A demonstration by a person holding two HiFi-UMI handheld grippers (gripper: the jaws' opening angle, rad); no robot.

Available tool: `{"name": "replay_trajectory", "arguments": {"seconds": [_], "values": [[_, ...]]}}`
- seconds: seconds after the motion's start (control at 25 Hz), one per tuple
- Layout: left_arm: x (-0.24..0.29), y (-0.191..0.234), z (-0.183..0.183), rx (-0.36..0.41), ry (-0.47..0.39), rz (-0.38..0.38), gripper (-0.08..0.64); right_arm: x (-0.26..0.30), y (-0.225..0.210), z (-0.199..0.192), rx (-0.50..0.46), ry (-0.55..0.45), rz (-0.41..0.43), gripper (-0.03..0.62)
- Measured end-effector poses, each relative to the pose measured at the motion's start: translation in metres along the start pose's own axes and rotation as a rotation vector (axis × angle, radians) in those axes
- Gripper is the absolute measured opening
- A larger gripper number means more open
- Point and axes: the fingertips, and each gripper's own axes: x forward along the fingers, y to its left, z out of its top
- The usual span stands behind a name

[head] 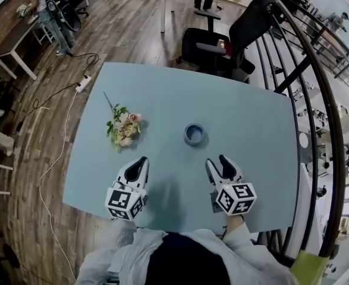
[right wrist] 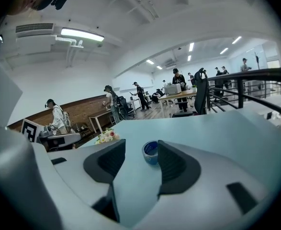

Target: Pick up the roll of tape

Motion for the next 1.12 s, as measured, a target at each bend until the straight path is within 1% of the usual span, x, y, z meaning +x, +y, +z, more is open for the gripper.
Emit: {"name": "replay_trajectory", "arguments": {"seconds": [0.16, 0.28, 0.36, 0.56, 0.68, 0.8, 0.96, 1.12], "values": [[0.019, -0.002, -0.001, 0.017, 0.001, 0.005, 0.026, 0.021, -0.021, 0.005, -0.024, 0.012, 0.0, 0.222], [0.034, -0.001, -0.005, 0.038, 0.015, 0.003, 0.026, 0.037, -0.036, 0.006, -0.023, 0.026, -0.002, 0.222], [0.045, 0.0, -0.008, 0.044, 0.021, 0.006, 0.026, 0.047, -0.046, 0.006, -0.008, 0.032, -0.003, 0.222], [0.073, 0.0, -0.019, 0.05, 0.044, 0.011, 0.026, 0.077, -0.064, 0.005, 0.072, 0.047, 0.003, 0.21], [0.089, -0.002, -0.027, 0.064, 0.063, 0.0, 0.026, 0.093, -0.071, 0.006, 0.081, 0.058, -0.02, 0.21], [0.102, 0.0, -0.036, 0.076, 0.082, -0.002, 0.026, 0.112, -0.073, -0.002, 0.095, 0.072, -0.018, 0.212], [0.116, 0.006, -0.049, 0.06, 0.091, 0.005, 0.026, 0.136, -0.076, -0.015, 0.114, 0.097, -0.019, 0.212], [0.128, 0.013, -0.056, 0.037, 0.079, 0.016, 0.026, 0.154, -0.079, -0.026, 0.118, 0.122, -0.033, 0.213]]}}
